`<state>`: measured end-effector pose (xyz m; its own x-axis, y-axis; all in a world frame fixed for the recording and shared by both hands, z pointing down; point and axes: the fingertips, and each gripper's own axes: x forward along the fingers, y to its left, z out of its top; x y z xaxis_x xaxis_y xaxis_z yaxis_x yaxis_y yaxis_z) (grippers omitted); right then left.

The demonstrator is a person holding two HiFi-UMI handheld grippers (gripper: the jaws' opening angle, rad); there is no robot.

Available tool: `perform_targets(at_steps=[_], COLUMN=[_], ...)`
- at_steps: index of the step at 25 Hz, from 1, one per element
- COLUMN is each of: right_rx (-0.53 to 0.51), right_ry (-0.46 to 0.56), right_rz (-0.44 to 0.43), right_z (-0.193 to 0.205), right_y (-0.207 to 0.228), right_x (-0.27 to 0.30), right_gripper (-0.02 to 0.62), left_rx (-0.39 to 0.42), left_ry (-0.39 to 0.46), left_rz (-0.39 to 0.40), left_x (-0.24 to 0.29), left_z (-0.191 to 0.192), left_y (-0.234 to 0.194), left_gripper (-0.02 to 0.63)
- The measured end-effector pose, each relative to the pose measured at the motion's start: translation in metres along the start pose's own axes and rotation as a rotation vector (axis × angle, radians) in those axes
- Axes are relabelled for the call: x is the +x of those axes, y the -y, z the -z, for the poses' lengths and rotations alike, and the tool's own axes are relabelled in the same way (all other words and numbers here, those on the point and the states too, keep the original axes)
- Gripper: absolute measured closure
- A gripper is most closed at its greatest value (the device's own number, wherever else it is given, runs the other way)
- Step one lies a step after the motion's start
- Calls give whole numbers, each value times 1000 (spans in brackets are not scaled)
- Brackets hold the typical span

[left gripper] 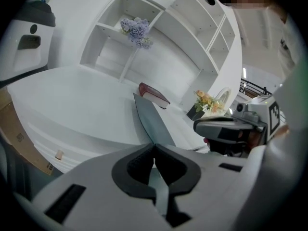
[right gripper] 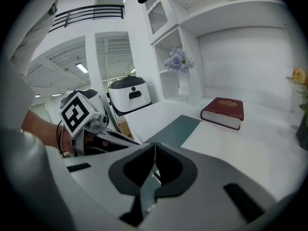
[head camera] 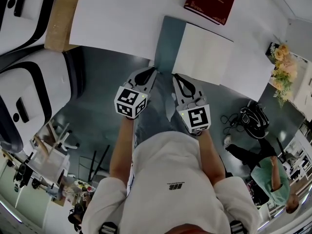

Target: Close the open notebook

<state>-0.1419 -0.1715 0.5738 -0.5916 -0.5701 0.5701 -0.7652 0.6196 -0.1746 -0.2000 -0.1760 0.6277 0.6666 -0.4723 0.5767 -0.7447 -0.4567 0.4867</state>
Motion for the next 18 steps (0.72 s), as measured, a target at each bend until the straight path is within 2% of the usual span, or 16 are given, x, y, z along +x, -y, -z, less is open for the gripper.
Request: perform_targets(at_steps=[18], right_rx=[-2], right_ry=[64], right_rz=[10], right_z=[-12], right_y=[13], right_x=[-34], right_gripper=[598], left_rx=[93], left_ry=[57], left_rz=[-7], left_x=[-24], left_z=[-39], left_y=[52], left_gripper=[606])
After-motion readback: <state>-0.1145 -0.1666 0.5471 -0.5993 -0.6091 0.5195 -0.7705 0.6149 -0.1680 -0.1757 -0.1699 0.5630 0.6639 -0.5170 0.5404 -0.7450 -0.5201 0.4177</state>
